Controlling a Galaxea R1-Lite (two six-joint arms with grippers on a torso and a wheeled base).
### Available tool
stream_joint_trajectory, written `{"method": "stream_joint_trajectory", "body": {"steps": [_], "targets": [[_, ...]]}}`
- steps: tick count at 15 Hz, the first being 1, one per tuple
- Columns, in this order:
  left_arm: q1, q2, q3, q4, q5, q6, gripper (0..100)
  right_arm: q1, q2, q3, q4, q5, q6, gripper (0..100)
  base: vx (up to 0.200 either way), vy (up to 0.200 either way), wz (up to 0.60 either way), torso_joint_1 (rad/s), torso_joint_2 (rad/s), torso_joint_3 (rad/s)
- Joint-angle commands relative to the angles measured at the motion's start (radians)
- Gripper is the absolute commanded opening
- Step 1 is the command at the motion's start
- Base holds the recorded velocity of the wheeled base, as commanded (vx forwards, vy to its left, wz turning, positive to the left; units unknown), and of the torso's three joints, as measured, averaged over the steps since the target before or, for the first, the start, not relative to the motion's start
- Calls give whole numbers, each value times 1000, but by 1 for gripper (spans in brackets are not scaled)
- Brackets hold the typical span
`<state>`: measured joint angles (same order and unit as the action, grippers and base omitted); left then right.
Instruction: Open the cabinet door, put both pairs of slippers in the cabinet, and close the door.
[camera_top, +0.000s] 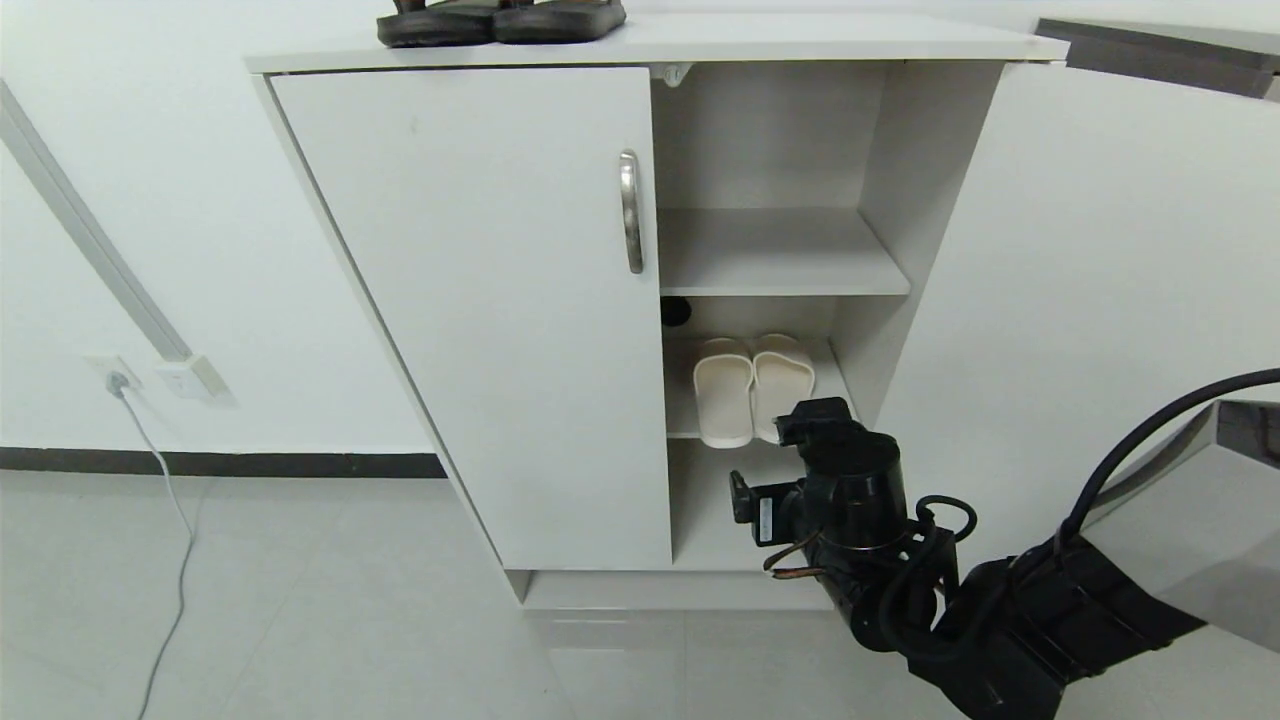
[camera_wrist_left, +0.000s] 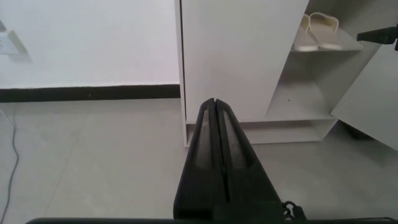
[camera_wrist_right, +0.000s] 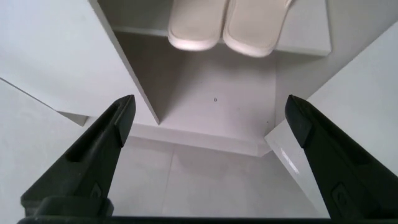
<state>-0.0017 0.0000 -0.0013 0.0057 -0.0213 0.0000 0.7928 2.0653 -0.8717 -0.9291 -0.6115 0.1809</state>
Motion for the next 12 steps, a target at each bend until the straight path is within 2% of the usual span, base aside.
{"method": "stream_joint_trajectory", "body": {"steps": [1, 7, 12], "targets": [[0, 2, 0, 0, 0, 0, 0, 0, 2, 0, 0, -1, 0, 100, 0, 0, 0, -2, 2, 193], [0, 2, 0, 0, 0, 0, 0, 0, 1, 8, 0, -1, -1, 100, 0, 0, 0, 3, 0, 204], [0, 2, 0, 0, 1, -5, 0, -6, -5, 17, 0, -1, -3, 100, 0, 0, 0, 1, 1, 18]]}}
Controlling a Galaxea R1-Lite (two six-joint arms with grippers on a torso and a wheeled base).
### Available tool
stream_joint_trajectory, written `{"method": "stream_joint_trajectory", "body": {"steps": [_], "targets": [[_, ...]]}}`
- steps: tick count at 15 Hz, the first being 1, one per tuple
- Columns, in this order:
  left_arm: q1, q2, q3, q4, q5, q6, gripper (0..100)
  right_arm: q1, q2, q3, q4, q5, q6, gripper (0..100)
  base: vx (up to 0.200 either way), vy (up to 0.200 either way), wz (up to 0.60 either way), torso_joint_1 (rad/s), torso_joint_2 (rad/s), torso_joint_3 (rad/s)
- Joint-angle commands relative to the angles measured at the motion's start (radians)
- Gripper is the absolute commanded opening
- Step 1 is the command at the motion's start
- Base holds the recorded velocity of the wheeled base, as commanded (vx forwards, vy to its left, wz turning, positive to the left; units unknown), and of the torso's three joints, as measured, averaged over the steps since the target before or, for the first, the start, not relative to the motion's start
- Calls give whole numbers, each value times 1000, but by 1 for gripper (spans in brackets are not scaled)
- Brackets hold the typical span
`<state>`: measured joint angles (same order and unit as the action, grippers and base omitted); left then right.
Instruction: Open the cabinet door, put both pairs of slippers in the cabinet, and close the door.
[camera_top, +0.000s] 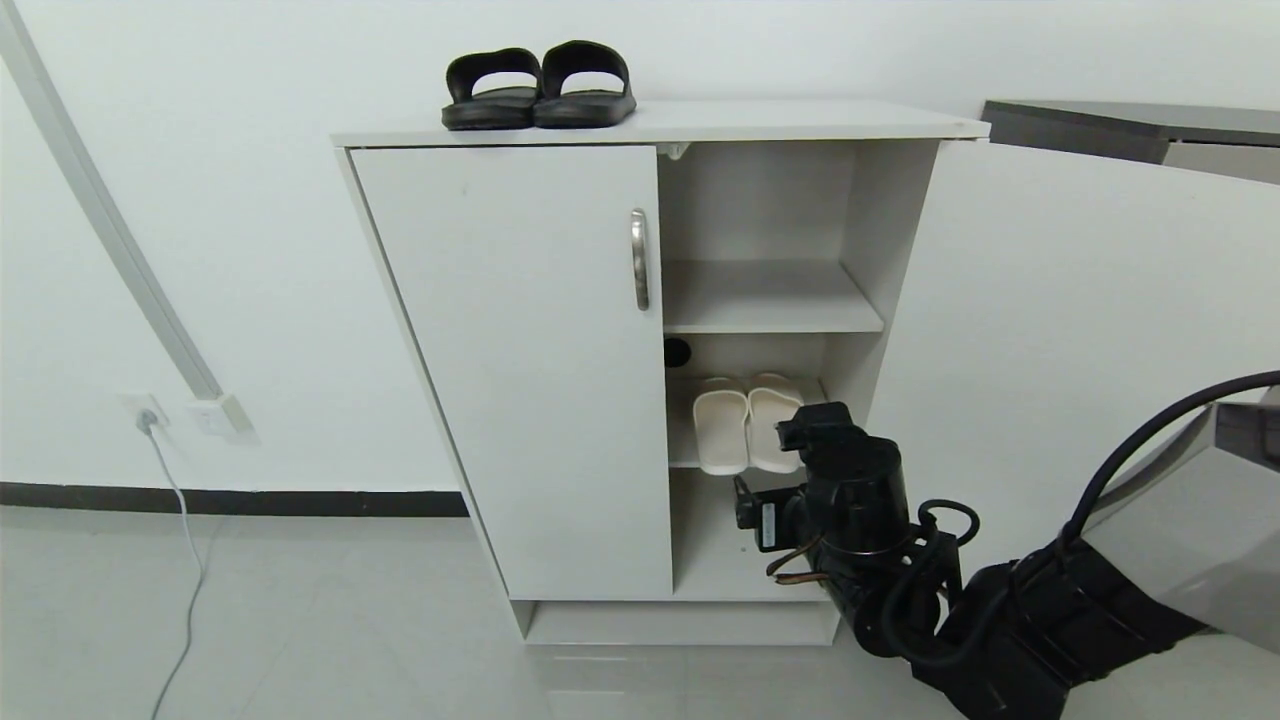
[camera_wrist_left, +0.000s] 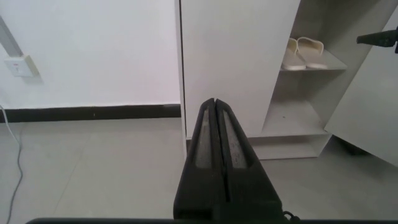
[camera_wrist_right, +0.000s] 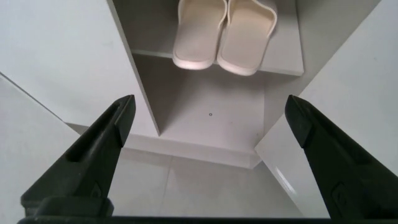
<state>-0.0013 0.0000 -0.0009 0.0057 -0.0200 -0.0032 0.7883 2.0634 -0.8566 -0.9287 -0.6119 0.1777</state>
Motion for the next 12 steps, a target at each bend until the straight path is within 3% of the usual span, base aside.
{"method": "stream_joint_trajectory", "body": {"steps": [1, 9, 12], "targets": [[0, 2, -1, 0, 0, -1, 0, -1, -3, 2, -1, 0, 0, 100, 0, 0, 0, 0, 0, 0], [0, 2, -1, 0, 0, -3, 0, -8, 0, 5, -1, 0, -3, 100, 0, 0, 0, 0, 0, 0], [0, 2, -1, 0, -1, -1, 0, -8, 0, 5, -1, 0, -3, 100, 0, 200, 0, 5, 2, 4]]}}
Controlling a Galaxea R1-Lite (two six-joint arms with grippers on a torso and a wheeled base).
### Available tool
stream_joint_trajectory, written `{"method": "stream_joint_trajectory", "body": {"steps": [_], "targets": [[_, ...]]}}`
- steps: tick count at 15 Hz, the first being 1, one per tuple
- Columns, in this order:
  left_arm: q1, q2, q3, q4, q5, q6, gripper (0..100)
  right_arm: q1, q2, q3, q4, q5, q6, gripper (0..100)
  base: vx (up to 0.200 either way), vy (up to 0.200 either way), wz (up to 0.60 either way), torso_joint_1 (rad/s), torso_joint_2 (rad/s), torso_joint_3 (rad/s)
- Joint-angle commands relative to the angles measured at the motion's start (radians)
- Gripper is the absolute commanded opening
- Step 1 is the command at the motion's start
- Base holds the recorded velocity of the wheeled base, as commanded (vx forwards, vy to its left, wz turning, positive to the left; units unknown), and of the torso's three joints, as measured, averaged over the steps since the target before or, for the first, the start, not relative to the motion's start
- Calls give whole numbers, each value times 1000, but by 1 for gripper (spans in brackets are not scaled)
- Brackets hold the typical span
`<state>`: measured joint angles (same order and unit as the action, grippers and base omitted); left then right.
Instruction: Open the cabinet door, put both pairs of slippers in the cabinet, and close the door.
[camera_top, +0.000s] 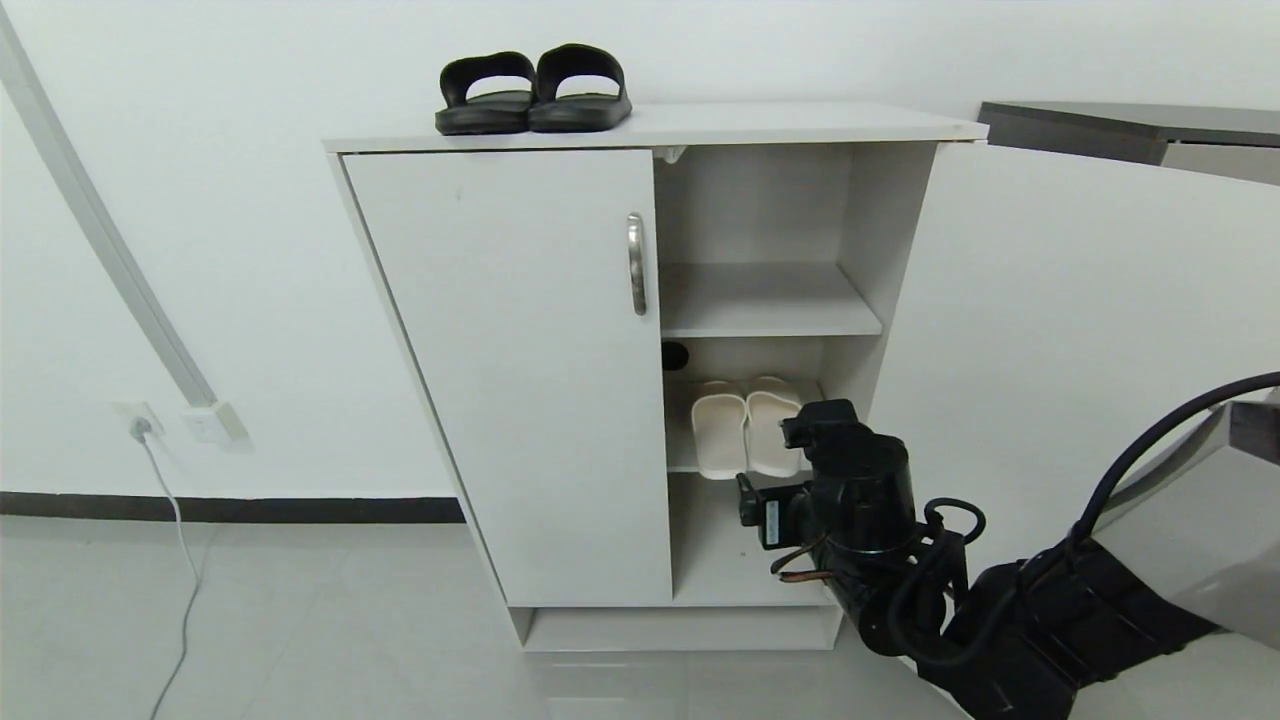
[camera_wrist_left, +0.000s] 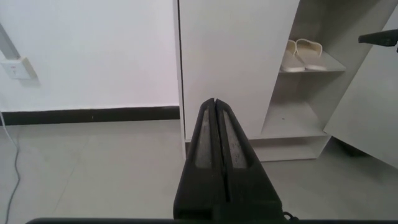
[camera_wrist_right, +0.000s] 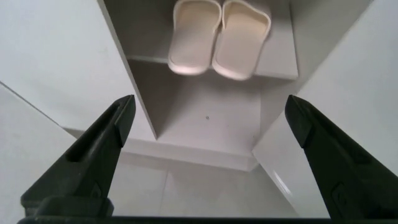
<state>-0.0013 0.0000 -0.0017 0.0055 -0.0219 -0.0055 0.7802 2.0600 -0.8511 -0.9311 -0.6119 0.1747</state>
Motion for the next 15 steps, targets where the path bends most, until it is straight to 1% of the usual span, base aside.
{"method": "stream_joint_trajectory", "body": {"steps": [1, 4, 7, 12, 14, 15], "targets": [[0, 2, 0, 1, 0, -1, 0, 1, 3, 1, 1, 0, 0, 100, 0, 200, 0, 7, 7, -2], [0, 2, 0, 1, 0, -1, 0, 1, 3, 3, 0, 0, 3, 100, 0, 200, 0, -2, 4, 7], [0, 2, 0, 1, 0, -1, 0, 1, 2, 21, -37, 0, -9, 100, 0, 200, 0, 6, 4, 7], [0, 2, 0, 1, 0, -1, 0, 1, 2, 35, -43, 4, -20, 100, 0, 200, 0, 1, 1, 1], [0, 2, 0, 1, 0, -1, 0, 1, 2, 41, -61, 6, -21, 100, 0, 200, 0, 2, -5, 5], [0, 2, 0, 1, 2, -1, 0, -1, 0, 55, -92, 12, -38, 100, 0, 200, 0, 2, 2, -2]]}}
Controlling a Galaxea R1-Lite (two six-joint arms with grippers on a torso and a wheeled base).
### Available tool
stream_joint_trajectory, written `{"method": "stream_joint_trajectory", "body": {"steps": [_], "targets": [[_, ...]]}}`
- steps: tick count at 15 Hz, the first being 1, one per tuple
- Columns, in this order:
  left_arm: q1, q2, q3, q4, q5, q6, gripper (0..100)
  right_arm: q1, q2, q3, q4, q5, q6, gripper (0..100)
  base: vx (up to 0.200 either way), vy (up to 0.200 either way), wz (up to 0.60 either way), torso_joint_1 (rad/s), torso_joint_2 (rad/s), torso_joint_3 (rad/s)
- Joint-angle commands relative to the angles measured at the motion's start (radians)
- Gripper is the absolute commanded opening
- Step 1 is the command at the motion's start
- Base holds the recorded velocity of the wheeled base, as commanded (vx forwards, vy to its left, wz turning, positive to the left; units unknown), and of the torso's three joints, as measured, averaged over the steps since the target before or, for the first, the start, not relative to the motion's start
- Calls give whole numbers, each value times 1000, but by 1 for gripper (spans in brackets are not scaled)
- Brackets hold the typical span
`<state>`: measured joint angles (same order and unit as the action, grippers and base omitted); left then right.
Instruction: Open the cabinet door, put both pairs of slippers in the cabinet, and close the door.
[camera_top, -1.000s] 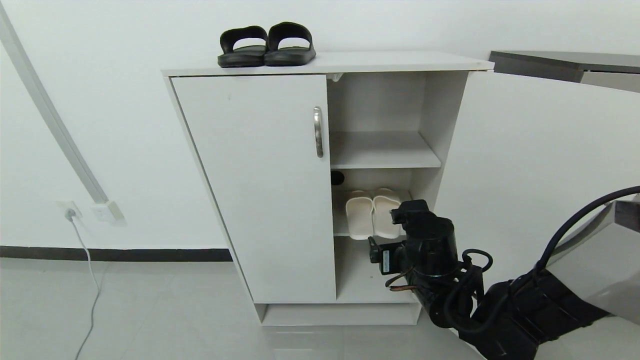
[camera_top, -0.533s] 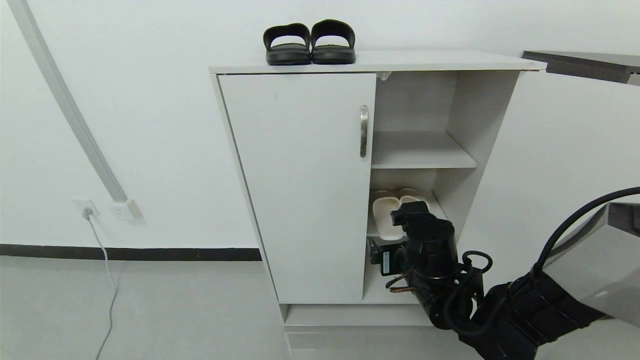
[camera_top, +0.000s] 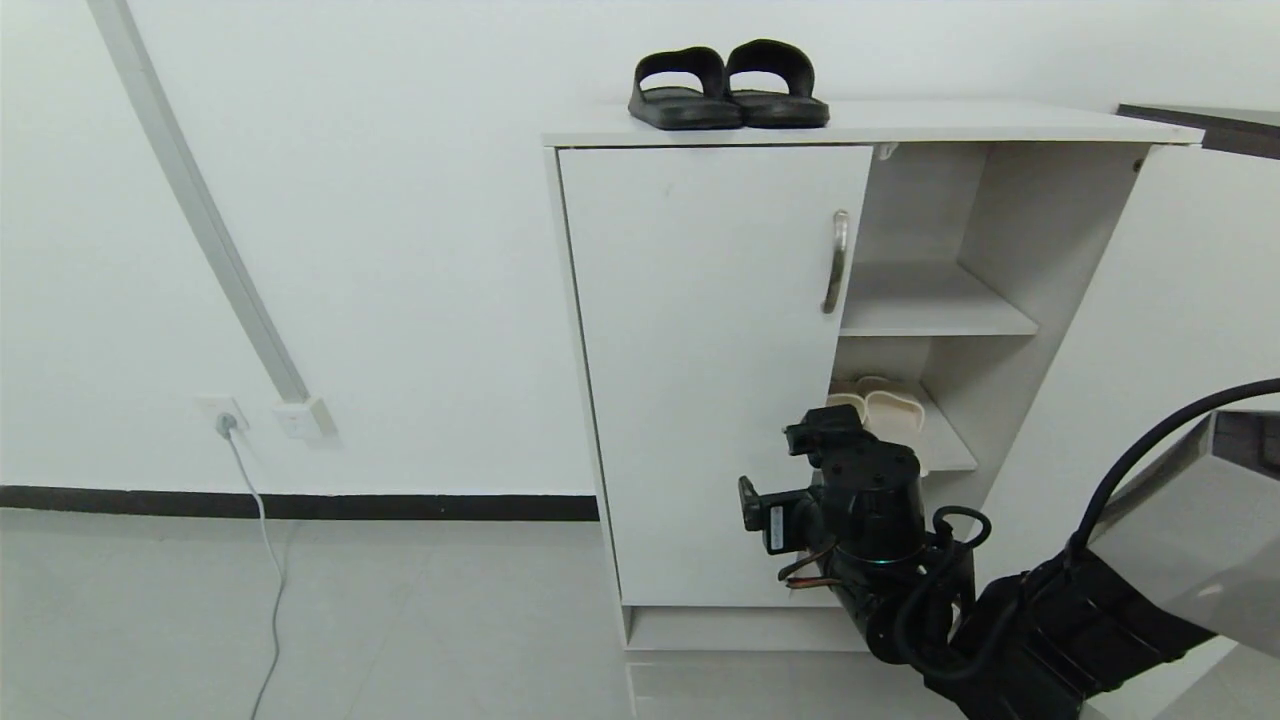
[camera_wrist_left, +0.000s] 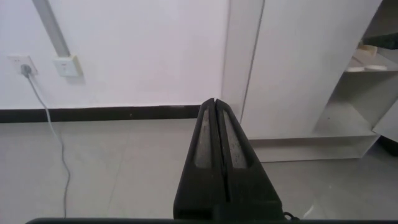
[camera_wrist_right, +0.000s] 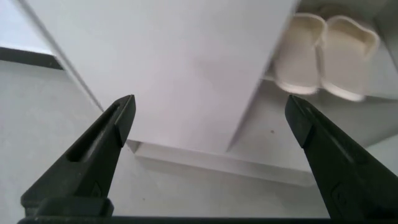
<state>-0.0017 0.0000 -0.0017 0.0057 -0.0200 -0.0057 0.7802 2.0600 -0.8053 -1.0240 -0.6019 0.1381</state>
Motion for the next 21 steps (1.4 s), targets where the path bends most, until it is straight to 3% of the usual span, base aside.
{"method": "stream_joint_trajectory", "body": {"steps": [1, 4, 14, 21], "targets": [[0, 2, 0, 0, 0, 0, 0, -7, 2, 18, -28, 5, -18, 100, 0, 0, 0, 0, 0, 0], [0, 2, 0, 0, 0, 0, 0, -18, 9, 43, -99, 8, -81, 100, 0, 0, 0, 0, 0, 0], [0, 2, 0, 0, 0, 0, 0, -18, 22, 43, -103, 7, -95, 100, 0, 0, 0, 0, 0, 0], [0, 2, 0, 0, 0, 1, 0, -18, 22, 46, -113, 8, -95, 100, 0, 0, 0, 20, -323, -325]]}}
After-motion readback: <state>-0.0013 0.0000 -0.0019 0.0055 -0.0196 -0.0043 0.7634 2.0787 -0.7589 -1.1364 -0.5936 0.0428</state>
